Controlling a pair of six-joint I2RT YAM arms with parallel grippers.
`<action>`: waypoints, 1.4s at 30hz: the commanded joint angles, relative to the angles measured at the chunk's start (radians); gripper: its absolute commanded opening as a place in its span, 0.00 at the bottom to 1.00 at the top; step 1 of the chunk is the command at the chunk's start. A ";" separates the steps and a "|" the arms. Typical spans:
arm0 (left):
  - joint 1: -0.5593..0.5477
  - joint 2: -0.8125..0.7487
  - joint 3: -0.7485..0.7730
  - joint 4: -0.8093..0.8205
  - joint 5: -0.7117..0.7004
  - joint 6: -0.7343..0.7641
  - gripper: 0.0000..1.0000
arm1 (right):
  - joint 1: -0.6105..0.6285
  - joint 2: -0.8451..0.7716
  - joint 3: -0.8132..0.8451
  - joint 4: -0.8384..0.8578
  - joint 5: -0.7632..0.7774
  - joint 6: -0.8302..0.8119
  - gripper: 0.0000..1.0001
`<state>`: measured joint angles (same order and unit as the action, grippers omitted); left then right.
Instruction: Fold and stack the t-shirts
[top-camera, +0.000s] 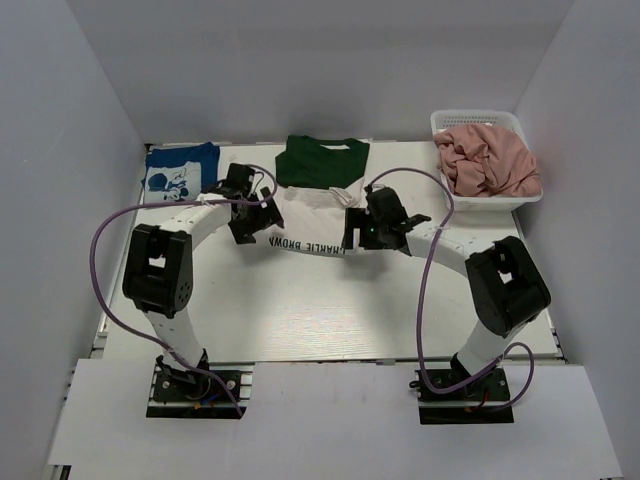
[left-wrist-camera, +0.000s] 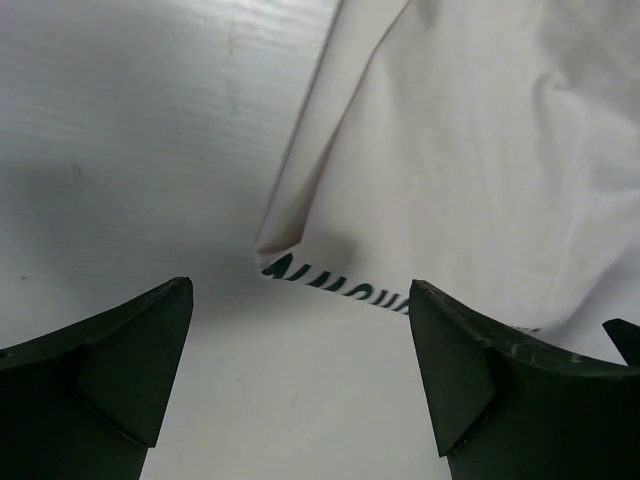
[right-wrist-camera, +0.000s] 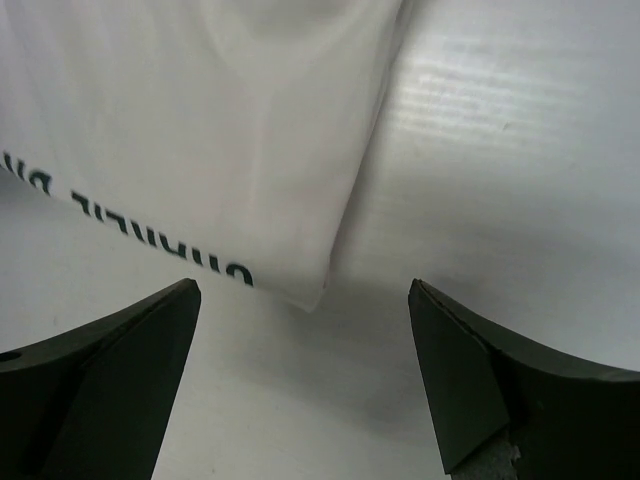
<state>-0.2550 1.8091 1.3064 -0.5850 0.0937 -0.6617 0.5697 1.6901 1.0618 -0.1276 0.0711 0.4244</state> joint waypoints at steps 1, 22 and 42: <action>-0.006 0.009 -0.062 0.071 0.053 0.028 0.97 | -0.004 -0.010 -0.048 0.083 -0.122 0.037 0.90; -0.006 0.105 -0.165 0.159 0.213 0.065 0.00 | 0.002 0.100 -0.063 0.112 -0.208 0.076 0.00; -0.056 -0.511 -0.259 0.047 0.298 0.047 0.00 | -0.008 -0.385 -0.086 -0.225 -0.406 0.047 0.00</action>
<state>-0.3099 1.3319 0.9710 -0.5117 0.4038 -0.6125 0.5713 1.3254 0.8997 -0.2924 -0.2859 0.4915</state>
